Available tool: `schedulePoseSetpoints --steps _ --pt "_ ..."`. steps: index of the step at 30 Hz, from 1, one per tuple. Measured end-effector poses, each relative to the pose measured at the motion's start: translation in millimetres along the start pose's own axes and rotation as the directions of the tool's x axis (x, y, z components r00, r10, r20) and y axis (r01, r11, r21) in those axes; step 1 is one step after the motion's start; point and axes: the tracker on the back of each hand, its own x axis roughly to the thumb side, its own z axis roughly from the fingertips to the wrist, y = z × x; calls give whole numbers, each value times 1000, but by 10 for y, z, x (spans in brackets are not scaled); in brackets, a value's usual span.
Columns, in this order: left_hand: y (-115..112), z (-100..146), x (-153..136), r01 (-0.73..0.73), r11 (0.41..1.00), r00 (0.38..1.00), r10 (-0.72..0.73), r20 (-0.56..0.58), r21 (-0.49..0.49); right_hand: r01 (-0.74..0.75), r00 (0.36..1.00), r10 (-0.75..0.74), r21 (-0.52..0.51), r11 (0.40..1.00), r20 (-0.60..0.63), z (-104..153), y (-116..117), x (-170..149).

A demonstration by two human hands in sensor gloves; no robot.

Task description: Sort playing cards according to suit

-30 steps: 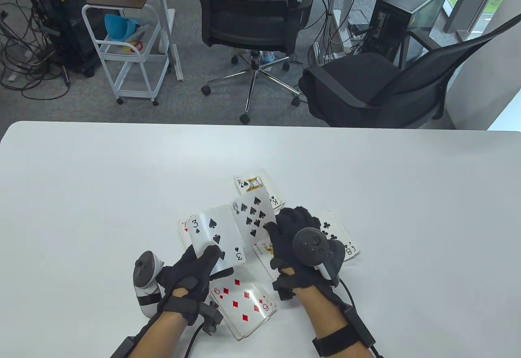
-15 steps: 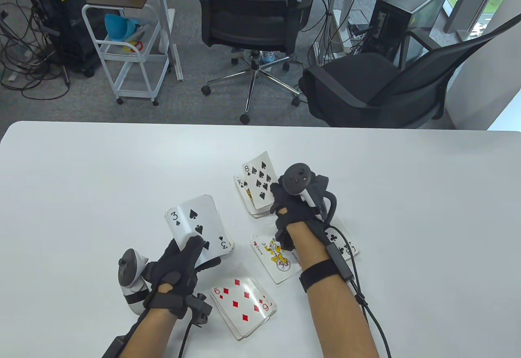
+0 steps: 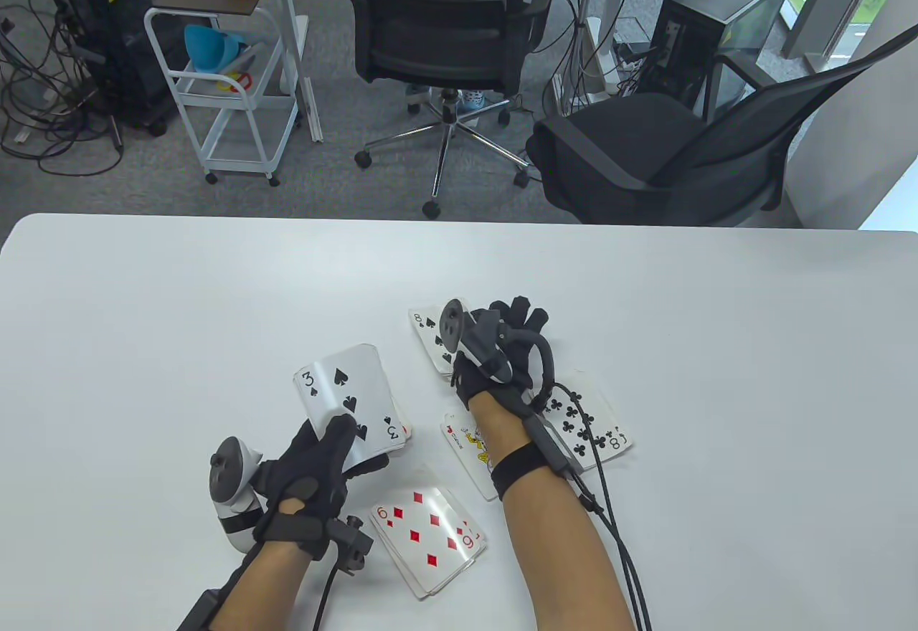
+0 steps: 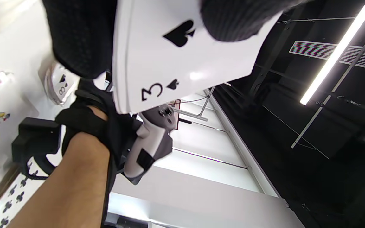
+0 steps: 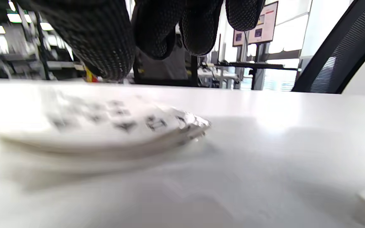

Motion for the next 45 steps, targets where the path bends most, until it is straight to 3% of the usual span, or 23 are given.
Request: schedulePoseSetpoints --steps 4,6,8,11,15,21,30,45 --pt "-23 4 -9 32 999 999 -32 -1 6 206 975 -200 -54 977 100 331 -302 -136" --pt "-36 17 -27 44 999 999 -44 -7 5 374 912 -347 -95 923 218 593 -466 -204" --pt "-63 20 -44 52 998 999 -52 1 -22 556 802 -469 -177 812 370 964 -639 -263" --pt "-86 26 -69 79 997 997 -79 -6 -23 621 746 -493 -201 757 448 1357 -740 -323" --pt "-114 27 -116 104 994 994 -105 -25 -24 635 720 -525 -126 762 454 1588 -647 -311" --pt "-131 41 -171 134 990 989 -136 -50 -35 584 740 -506 -50 810 444 1670 -382 -245" --pt "-182 47 -231 131 990 989 -134 -67 -47 545 755 -484 -15 838 443 1725 -267 -207" --pt "-235 89 -243 55 995 994 -63 -95 -84 658 685 -566 -55 751 460 1776 -342 -218"
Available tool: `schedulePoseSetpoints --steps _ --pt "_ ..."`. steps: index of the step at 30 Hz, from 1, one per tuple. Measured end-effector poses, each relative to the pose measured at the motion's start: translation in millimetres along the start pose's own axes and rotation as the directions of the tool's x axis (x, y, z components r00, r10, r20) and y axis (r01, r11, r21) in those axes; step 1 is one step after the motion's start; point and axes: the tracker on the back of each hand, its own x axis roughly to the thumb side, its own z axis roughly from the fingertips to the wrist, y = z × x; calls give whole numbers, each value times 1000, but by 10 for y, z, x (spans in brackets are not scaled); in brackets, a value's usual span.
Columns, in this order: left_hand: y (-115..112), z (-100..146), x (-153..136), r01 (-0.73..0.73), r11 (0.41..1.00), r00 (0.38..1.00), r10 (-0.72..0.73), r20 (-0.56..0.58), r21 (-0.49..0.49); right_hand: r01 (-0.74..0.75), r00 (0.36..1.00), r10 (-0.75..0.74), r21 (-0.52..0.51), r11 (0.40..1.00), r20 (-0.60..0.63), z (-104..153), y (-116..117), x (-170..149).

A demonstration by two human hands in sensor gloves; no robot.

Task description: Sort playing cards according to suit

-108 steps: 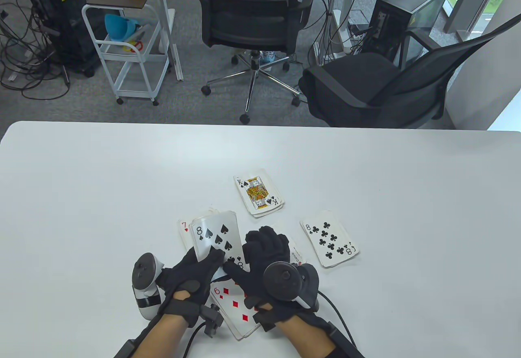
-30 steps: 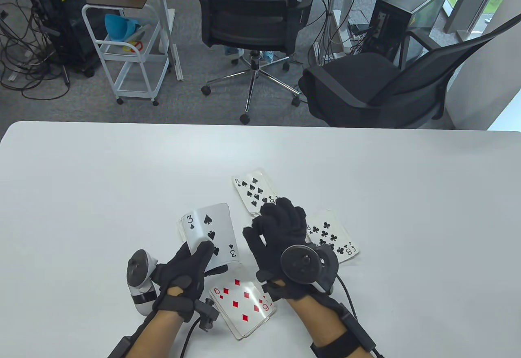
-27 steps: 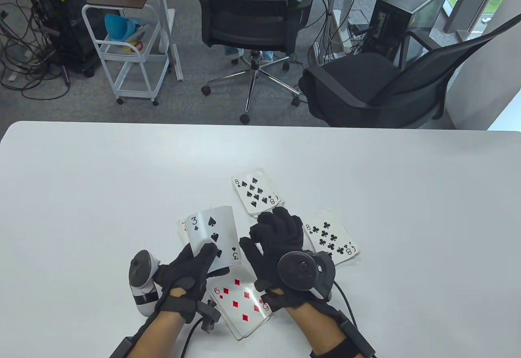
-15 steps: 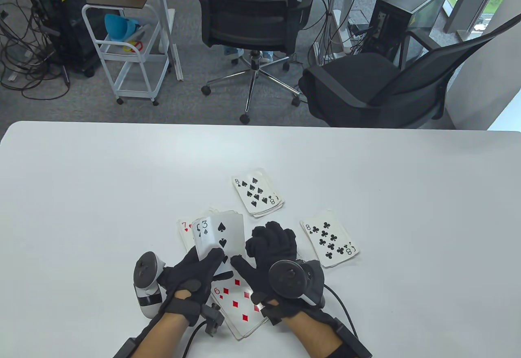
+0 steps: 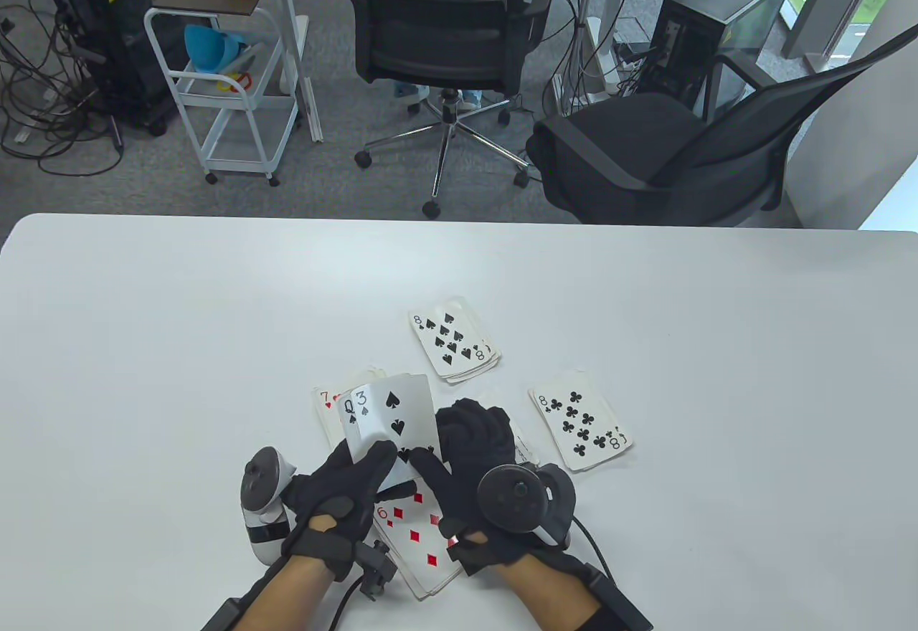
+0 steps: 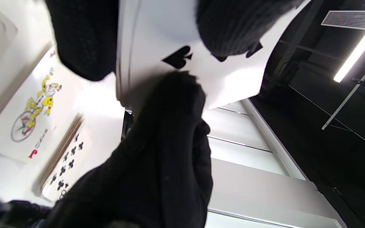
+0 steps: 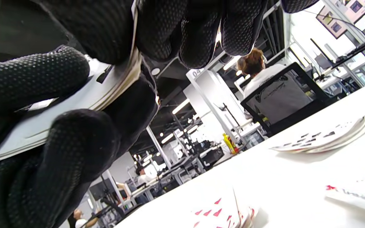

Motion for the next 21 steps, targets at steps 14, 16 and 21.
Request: schedulePoseSetpoints --steps 14,16,21 --pt "-66 -10 -59 -24 999 999 23 -25 -48 -17 999 15 -55 998 -39 -52 -130 -129" --pt "-67 -10 -59 -25 999 999 24 -24 -47 -8 999 7 -30 1000 -44 -70 -146 -154" --pt "-70 -18 -59 -20 999 1000 19 -21 -50 19 997 -19 2 1000 -70 -106 -164 -215"
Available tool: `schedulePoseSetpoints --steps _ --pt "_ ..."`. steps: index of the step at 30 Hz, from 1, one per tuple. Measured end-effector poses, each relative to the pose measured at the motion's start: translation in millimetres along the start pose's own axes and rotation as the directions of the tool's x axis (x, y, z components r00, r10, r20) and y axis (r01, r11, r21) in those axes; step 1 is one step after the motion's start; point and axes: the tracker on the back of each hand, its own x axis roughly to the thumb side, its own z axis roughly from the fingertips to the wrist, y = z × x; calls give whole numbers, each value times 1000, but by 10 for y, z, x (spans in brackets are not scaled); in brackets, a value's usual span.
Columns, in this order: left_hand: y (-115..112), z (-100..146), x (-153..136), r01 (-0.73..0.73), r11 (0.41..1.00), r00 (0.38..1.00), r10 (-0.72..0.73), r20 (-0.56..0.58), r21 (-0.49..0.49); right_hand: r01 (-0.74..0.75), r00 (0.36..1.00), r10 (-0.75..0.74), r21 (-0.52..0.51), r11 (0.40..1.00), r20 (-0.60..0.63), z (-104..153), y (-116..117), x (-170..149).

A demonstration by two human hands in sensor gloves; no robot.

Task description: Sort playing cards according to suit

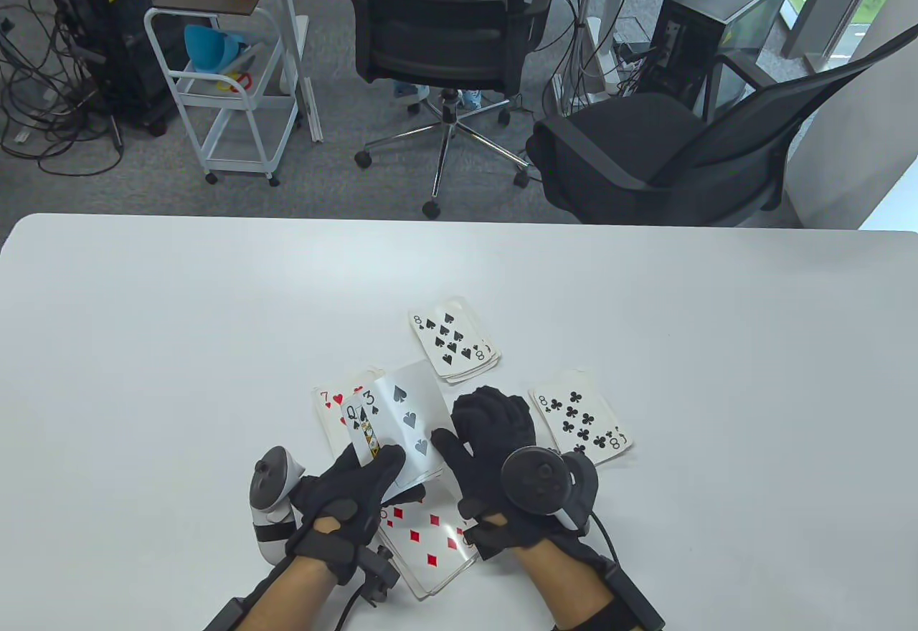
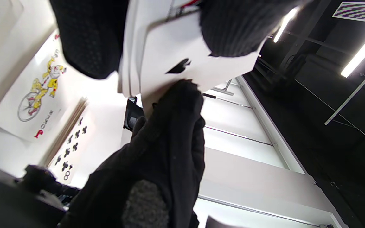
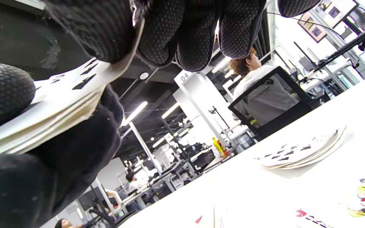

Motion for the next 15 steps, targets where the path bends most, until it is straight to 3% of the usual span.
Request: schedulePoseSetpoints --steps 5,10,12,15 --pt "-15 -18 -8 1 1000 1000 -1 -4 0 -26 997 21 -52 998 -77 -102 -156 -118" --pt "-68 -37 -23 8 999 1000 -9 -17 -38 20 971 -54 -148 989 -231 -449 -412 -434" --pt "-92 -44 -31 17 997 1000 -18 -21 -69 20 947 -55 -112 993 -316 -666 -424 -576" --pt "-134 -53 -18 18 993 1000 -21 -16 -118 -71 904 103 91 993 -416 -1040 -305 -715"
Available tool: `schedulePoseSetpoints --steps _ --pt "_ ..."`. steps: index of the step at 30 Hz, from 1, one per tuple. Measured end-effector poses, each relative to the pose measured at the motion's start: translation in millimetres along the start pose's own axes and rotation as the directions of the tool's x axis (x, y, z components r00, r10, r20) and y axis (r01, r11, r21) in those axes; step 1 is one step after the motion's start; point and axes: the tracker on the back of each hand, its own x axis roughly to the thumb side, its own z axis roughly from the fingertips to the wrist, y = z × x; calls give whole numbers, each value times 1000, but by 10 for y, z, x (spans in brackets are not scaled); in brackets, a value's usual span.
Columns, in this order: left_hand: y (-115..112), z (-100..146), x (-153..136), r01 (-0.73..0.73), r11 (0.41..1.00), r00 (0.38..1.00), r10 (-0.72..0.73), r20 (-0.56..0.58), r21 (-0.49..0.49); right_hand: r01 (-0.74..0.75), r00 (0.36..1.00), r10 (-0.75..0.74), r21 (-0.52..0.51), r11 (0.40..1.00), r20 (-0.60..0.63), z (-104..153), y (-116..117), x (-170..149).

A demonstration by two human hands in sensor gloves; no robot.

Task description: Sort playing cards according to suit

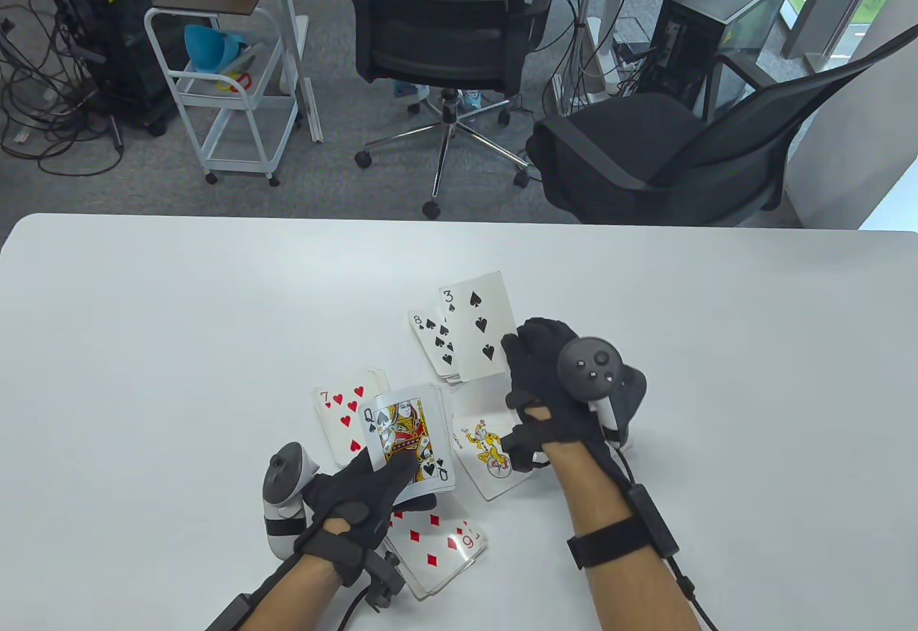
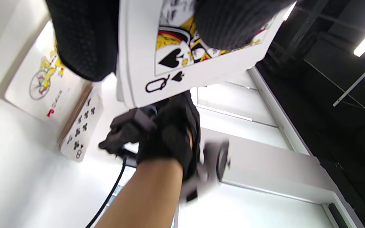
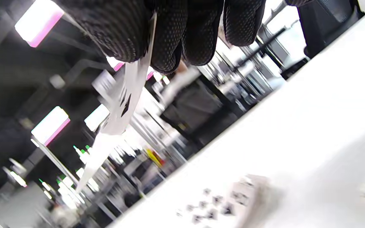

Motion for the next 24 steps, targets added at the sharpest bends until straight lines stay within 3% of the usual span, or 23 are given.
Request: schedulePoseSetpoints --steps 5,10,15,17,20,24 --pt "-1 9 60 12 1000 999 -13 35 6 -189 977 204 188 964 -61 -484 389 160" --pt "80 28 82 -10 998 999 8 45 58 -314 937 341 243 918 -77 -701 830 187" --pt "123 21 105 -20 997 999 16 52 77 -610 770 635 218 762 -62 -739 1130 182" --pt "112 21 97 -20 997 999 17 49 76 -649 745 665 175 740 -53 -728 1149 179" --pt "86 20 80 -23 998 999 21 40 60 -643 758 651 117 757 -41 -663 1024 219" --pt "40 15 60 -8 999 999 6 35 45 -464 885 466 77 882 -14 -438 620 274"
